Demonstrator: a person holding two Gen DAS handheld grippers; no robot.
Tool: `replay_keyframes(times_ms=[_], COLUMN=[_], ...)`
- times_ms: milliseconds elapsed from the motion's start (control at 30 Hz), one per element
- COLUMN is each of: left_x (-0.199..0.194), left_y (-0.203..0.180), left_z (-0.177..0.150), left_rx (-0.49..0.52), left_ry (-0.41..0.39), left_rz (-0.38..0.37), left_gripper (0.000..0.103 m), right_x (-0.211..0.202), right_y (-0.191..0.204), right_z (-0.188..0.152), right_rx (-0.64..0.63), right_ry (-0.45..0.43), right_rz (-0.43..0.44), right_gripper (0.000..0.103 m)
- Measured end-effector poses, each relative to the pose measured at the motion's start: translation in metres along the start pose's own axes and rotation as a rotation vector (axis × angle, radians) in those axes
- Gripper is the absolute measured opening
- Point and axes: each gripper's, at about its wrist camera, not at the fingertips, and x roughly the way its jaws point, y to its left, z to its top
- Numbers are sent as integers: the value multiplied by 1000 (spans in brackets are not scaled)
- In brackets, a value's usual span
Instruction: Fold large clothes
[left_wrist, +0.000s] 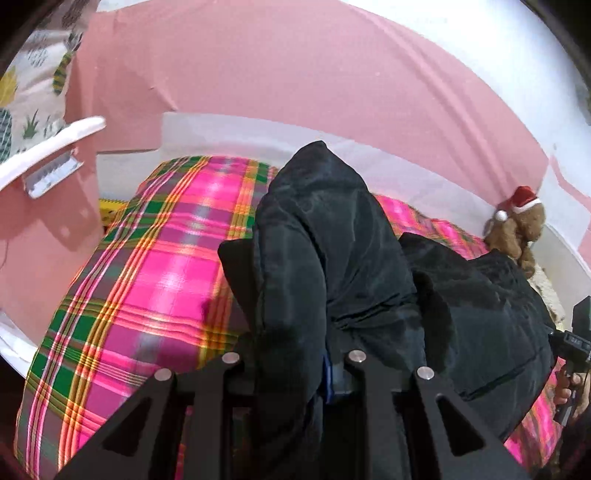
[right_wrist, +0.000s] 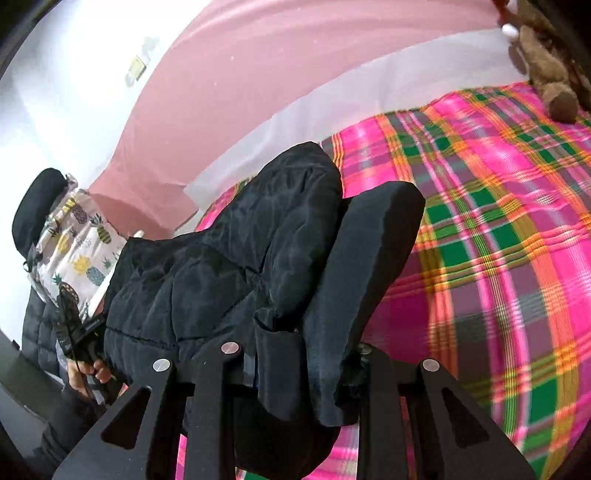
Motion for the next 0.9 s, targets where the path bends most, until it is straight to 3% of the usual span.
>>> replay_keyframes(times_ms=[200,333,433,533,733,900], left_x=[46,48,37,19,-27,-63], left_y=[27,31,33,37,42,10], left_z=[-37,-44,-45,-44,-54,-73], left_rx=[-45,-78,-88,-88,-132,-97], left_ry=[81,81,78,48,-7,-51], left_rz=[59,77,109,156,174,150], left_gripper=[29,45,56,73,76,78], right_x=[49,47,35,15,-34,-58], right_y=[-29,-33,-31,-27,-11,21], right_z=[-26,-28,-27,-28,-33,-49], right_rx=[72,88,100,90,38,-34], right_ry=[99,124,126,114,31,3], right_rz=[-61,-87,-107,-131,-196,-193], right_gripper=[32,45,52,56,59,59])
